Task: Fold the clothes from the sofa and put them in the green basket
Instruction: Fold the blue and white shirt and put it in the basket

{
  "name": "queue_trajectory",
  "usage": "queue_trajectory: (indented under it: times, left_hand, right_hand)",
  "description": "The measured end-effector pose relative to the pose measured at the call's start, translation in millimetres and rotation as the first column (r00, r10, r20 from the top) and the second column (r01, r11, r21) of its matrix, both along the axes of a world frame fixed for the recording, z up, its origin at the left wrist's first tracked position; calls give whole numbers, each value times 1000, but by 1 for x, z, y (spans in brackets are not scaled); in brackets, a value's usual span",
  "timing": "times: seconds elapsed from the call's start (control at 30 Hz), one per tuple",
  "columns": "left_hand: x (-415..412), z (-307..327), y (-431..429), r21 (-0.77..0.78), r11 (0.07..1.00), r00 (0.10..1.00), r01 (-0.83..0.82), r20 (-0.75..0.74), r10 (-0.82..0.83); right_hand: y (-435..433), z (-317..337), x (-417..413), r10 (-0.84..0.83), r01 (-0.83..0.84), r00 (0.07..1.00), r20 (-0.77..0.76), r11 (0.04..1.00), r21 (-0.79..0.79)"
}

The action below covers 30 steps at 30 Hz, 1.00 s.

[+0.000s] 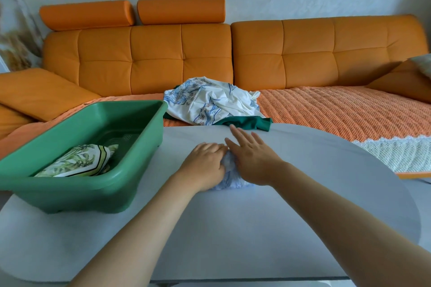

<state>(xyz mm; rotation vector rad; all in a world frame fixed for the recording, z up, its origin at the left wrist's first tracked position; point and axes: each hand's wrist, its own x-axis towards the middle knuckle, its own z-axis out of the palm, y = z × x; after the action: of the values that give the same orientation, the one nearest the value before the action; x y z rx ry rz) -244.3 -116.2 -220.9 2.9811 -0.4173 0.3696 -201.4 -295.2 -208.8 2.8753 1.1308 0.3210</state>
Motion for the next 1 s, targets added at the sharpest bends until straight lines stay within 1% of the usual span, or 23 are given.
queue_trajectory:
  times: [0.03, 0.07, 0.17, 0.2, 0.27, 0.3, 0.33, 0.43, 0.47, 0.5, 0.53, 0.57, 0.6, 0.63, 0.67, 0.7, 0.73, 0.77, 0.8, 0.87, 0.93, 0.97, 1.0]
  left_hand:
    - [0, -3, 1, -68, 998, 999, -10, -36, 8]
    - [-1, -7, 4, -137, 990, 997, -12, -71, 2]
    - [0, -19, 20, -307, 951, 984, -35, -175, -20]
    - [1, -23, 24, -386, 920, 977, -72, -212, -12]
    - [5, -26, 27, -555, 815, 960, -166, -281, 4]
    - [9, -26, 28, -596, 775, 950, -211, -311, 20]
    - [12, -24, 28, -606, 755, 941, -252, -336, 44]
    - [20, -23, 28, -643, 692, 929, -329, -350, 116]
    - [21, -20, 25, -632, 697, 927, -338, -349, 134]
    - [21, -16, 22, -569, 746, 922, -347, -353, 159]
    - [22, -12, 20, -408, 850, 924, -332, -323, 206]
    - [22, -8, 18, -222, 928, 940, -300, -234, 248]
    - [22, -5, 16, -107, 962, 966, -253, -93, 243]
    - [20, -3, 15, -78, 984, 985, -163, 46, 167]
    - [18, -3, 14, -119, 991, 991, -59, 110, 73]
    - [14, -4, 15, -191, 981, 995, 29, 97, -11]
    - [11, -8, 16, -267, 961, 998, 67, 23, -63]
    - [7, -11, 17, -303, 952, 993, 38, -92, -69]
    - [5, -15, 18, -313, 950, 983, 10, -171, -66]
    - [4, -20, 22, -291, 956, 976, -42, -217, -23]
    - [5, -23, 25, -282, 955, 967, -95, -253, 22]
    - [5, -22, 27, -299, 945, 956, -132, -292, 41]
    - [5, -22, 29, -321, 932, 942, -168, -330, 56]
  right_hand:
    - [3, -4, -1, 33, -32, 999, 22, 999, -26]
    - [5, -7, -1, 44, -44, 999, -17, 999, 1]
    - [-1, -13, 3, 44, 18, 959, -278, 976, 215]
    - [-5, -16, 5, 51, 30, 947, -318, 970, 243]
    - [-12, -21, 8, 33, 67, 930, -365, 964, 258]
    - [-14, -23, 8, 25, 73, 936, -352, 963, 261]
    - [-15, -25, 8, 28, 59, 951, -309, 961, 269]
    - [-14, -26, 6, 85, -14, 977, -196, 941, 339]
    - [-13, -25, 5, 96, -26, 980, -174, 929, 369]
    - [-13, -24, 5, 101, -39, 985, -140, 919, 392]
    - [-14, -23, 3, 102, -59, 991, -88, 915, 399]
    - [-13, -21, 2, 108, -95, 994, -13, 914, 394]
    - [-12, -20, 1, 128, -146, 989, 72, 914, 379]
    - [-10, -20, 0, 163, -205, 976, 146, 911, 357]
    - [-8, -20, 0, 202, -254, 962, 185, 908, 334]
    - [-6, -21, 0, 229, -274, 958, 172, 909, 315]
    - [-5, -23, 1, 230, -253, 967, 110, 918, 305]
    - [-5, -26, 1, 212, -204, 977, 10, 931, 303]
    - [-5, -27, 3, 181, -142, 978, -101, 939, 312]
    - [-6, -25, 8, 102, 7, 945, -311, 944, 330]
    - [-8, -21, 14, 18, 154, 878, -478, 935, 319]
    - [-9, -20, 16, -25, 209, 851, -524, 932, 295]
    - [-10, -20, 19, -73, 241, 842, -535, 938, 251]
